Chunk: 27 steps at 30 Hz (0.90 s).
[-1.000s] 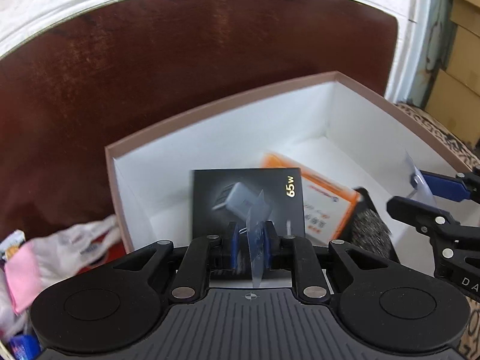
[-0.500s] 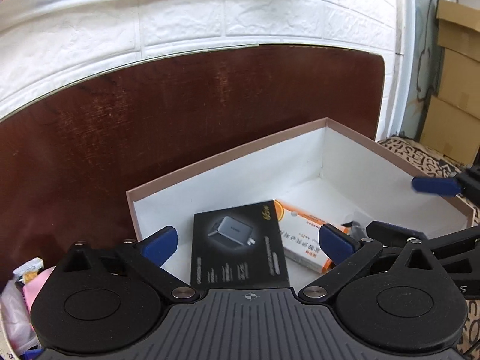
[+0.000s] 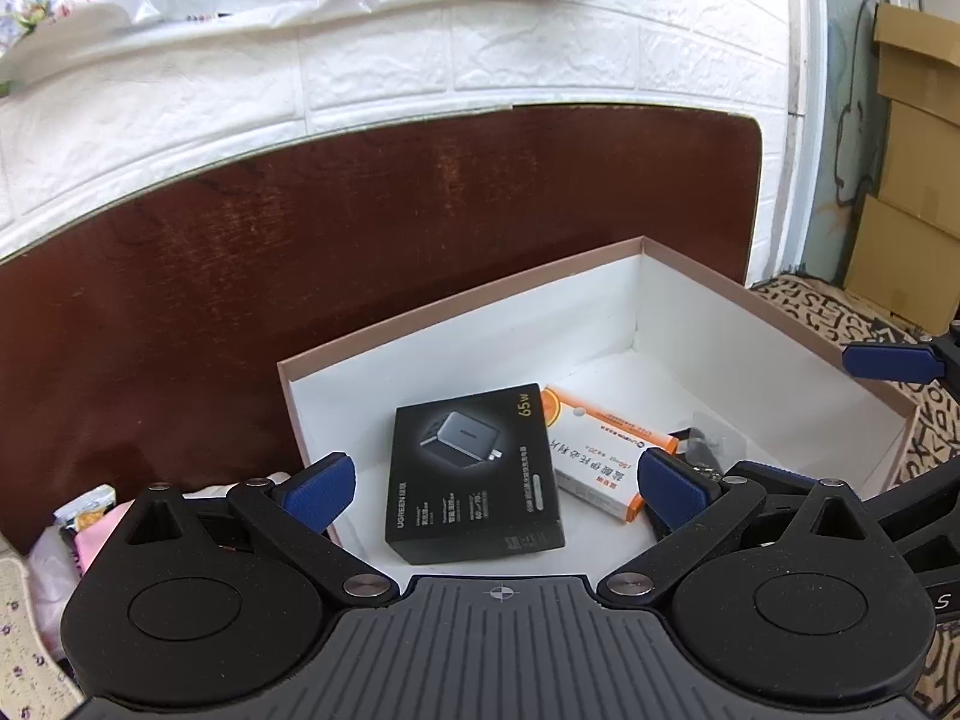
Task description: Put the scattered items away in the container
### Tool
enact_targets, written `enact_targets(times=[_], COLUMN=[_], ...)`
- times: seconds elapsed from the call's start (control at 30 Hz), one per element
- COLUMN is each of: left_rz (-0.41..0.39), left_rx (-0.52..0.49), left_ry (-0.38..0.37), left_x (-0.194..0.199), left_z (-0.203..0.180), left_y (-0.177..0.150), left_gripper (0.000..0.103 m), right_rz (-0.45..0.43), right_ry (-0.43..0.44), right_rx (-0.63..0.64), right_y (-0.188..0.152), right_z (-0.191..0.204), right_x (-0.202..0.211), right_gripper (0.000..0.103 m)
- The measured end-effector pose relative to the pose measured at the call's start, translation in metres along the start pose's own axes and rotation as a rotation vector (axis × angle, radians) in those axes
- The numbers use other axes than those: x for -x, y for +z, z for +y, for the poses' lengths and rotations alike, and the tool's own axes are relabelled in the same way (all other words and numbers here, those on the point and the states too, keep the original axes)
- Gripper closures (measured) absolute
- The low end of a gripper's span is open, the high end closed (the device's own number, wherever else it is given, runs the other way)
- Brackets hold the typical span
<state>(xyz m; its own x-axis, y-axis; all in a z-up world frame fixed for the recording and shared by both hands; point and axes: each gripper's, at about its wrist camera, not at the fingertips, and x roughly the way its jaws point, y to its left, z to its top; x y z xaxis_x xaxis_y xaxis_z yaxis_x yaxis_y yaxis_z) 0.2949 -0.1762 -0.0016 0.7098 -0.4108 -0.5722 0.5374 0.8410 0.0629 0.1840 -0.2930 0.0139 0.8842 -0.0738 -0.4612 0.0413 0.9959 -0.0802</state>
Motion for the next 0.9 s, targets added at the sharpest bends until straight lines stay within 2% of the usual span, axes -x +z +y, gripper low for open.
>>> enact_targets(times=[0.23,0.57,0.77,0.9], left_rz=[-0.032,-0.121,-0.119,-0.128], left_rx=[0.053,0.093,0.148,0.146], left_ry=[0.024,0.056,0.074,0.083], left_x=[0.031,0.1,0.133,0.15], left_z=[-0.005,-0.026,-0.036,-0.045], left_y=[-0.002,-0.018,-0.037,-0.049], left_gripper=[0.0,0.0,0.0,0.0], right_rz=[-0.024,-0.084,-0.104,-0.105], right_ry=[-0.001,0.014,0.025,0.028], right_rx=[0.0,0.002,0.013,0.007], right_y=[0.002,-0.005,-0.018,-0.029], right_z=[0.003,0.011,0.018,0.021], right_x=[0.026,0.086,0.121,0.14], right_gripper=[0.001,0.001,0.0,0.001])
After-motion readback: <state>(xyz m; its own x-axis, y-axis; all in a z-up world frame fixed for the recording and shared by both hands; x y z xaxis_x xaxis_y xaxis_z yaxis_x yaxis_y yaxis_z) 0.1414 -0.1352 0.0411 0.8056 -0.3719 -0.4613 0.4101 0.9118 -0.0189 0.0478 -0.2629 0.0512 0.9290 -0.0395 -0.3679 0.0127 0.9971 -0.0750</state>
